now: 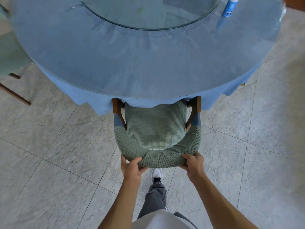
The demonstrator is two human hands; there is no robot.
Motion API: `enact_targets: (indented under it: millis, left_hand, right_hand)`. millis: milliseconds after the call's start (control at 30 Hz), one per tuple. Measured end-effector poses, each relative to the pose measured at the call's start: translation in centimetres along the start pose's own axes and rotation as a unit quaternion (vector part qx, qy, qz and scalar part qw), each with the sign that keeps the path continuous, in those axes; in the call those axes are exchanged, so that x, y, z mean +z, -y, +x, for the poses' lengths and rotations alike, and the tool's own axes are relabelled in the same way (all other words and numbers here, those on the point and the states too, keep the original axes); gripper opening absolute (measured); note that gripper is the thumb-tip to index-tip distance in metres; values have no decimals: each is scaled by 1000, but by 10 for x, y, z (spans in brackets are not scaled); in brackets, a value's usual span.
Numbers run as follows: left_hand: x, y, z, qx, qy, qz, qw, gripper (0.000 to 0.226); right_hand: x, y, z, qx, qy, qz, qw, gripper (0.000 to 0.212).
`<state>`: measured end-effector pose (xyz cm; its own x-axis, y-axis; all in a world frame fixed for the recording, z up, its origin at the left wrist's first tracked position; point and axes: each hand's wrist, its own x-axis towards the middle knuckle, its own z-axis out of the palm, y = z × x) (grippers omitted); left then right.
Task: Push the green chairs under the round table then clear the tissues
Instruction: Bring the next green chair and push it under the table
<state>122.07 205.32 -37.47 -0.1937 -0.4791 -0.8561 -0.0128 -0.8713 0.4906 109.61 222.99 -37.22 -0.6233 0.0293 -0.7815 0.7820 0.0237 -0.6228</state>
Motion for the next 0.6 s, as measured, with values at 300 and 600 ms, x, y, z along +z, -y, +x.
enact_targets:
  millis: [300, 600]
  left_hand:
    - [44, -10, 16, 2, 9, -1, 1000, 92]
    - [94, -21, 30, -7, 8, -13, 1000, 90]
  right_hand:
    - [12, 37, 35, -5, 8, -3, 1000, 19]
    - [25, 82, 70, -9, 26, 0, 1000, 23]
